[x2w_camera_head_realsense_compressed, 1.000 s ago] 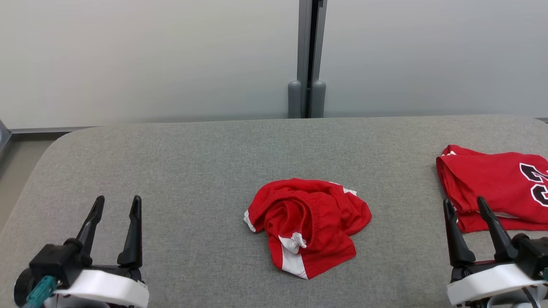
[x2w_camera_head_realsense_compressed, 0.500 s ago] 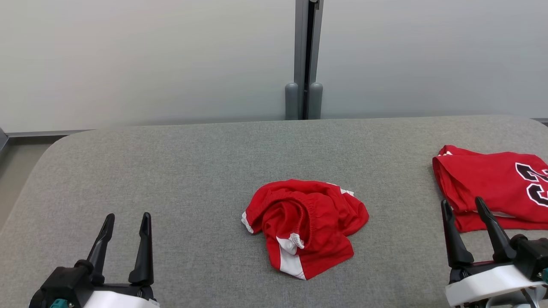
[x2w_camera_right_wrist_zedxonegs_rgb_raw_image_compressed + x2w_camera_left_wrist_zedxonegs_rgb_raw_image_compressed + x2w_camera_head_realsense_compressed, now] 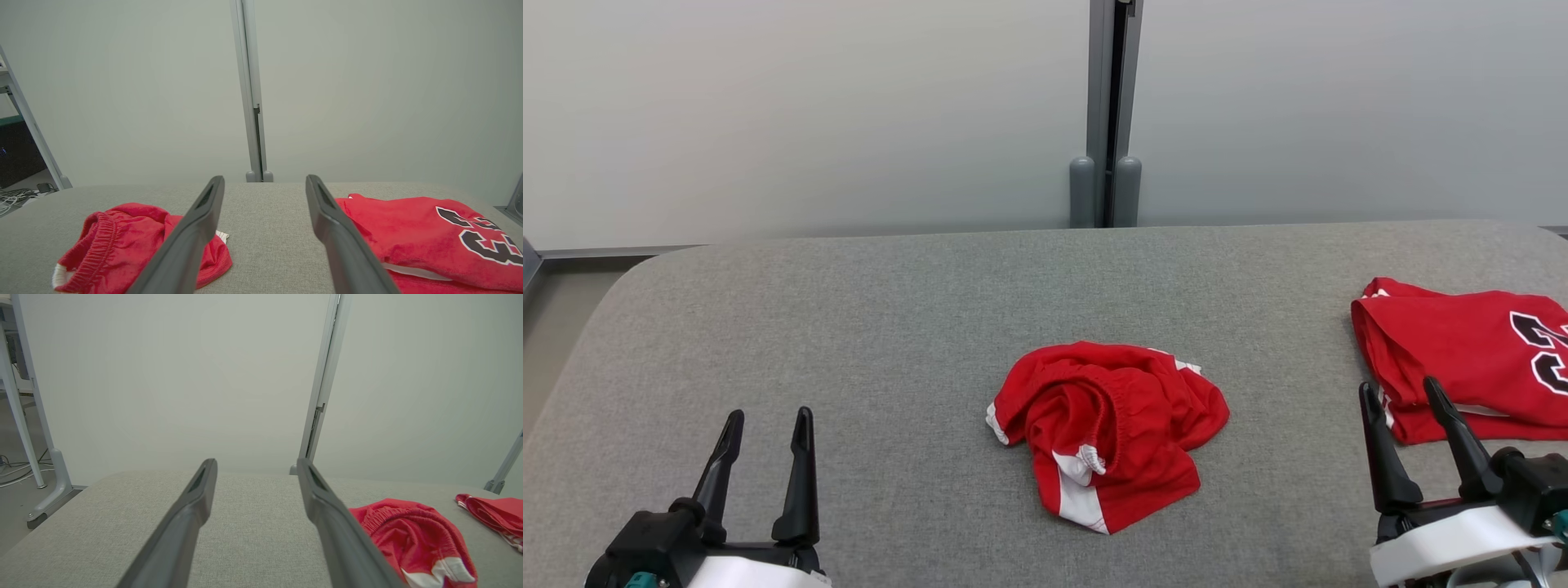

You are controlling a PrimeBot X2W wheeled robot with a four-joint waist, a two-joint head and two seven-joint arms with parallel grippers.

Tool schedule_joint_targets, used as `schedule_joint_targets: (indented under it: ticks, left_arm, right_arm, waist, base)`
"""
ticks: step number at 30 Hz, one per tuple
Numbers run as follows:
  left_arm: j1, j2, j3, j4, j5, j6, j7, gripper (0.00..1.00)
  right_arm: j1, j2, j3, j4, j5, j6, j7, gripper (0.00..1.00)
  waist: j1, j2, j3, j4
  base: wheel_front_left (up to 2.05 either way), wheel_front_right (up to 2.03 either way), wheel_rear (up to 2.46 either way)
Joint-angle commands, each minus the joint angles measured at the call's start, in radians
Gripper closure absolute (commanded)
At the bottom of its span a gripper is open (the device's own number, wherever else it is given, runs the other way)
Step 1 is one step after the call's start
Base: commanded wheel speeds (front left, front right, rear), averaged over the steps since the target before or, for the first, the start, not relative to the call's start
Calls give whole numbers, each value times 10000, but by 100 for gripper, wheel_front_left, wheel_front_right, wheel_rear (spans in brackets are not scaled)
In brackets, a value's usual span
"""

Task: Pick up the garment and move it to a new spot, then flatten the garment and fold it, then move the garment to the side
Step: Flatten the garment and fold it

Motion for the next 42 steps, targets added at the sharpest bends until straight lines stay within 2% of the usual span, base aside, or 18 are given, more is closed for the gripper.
schedule_joint_targets:
  ticks: [1, 9, 16, 17, 22, 31, 42]
  left_arm:
    - [60, 4, 66, 24, 93, -45, -13, 0]
    - [68, -86, 98, 57, 142, -109, -13, 0]
    - [-76, -225, 38, 196, 120, -220, -12, 0]
    - [-84, -220, 49, 252, 90, -246, -7, 0]
    - [-162, -240, 16, 383, 17, -329, -6, 0]
    - [-140, -309, -87, 553, -21, -390, -5, 0]
    - [-97, -324, -80, 580, -90, -385, -6, 0]
  right_arm:
    - [-14, -52, 13, 4, 35, 4, -11, 0]
    - [-211, -97, 620, -225, 27, 4, -37, 0]
    - [-779, -455, 3181, -335, 387, 4, 588, 0]
    - [-965, -508, 3809, -144, 501, 4, 780, 0]
    - [-1504, -484, 4827, 667, 703, 3, 1612, 0]
    - [-1972, -185, 4555, 2134, 479, 4, 3672, 0]
    - [-1851, 51, 3544, 2429, -220, 3, 4486, 0]
  waist:
    - [0, 0, 3, 15]
    - [0, 0, 42, 149]
    - [0, 0, -2, 760]
    - [0, 0, -16, 993]
    - [0, 0, -36, 1614]
    - [0, 0, -107, 2515]
    - [0, 0, -67, 2761]
  base:
    - [0, 0, 0]
    - [0, 0, 0]
    - [0, 0, 0]
    - [0, 0, 0]
    - [0, 0, 0]
    - [0, 0, 0]
    - [0, 0, 0]
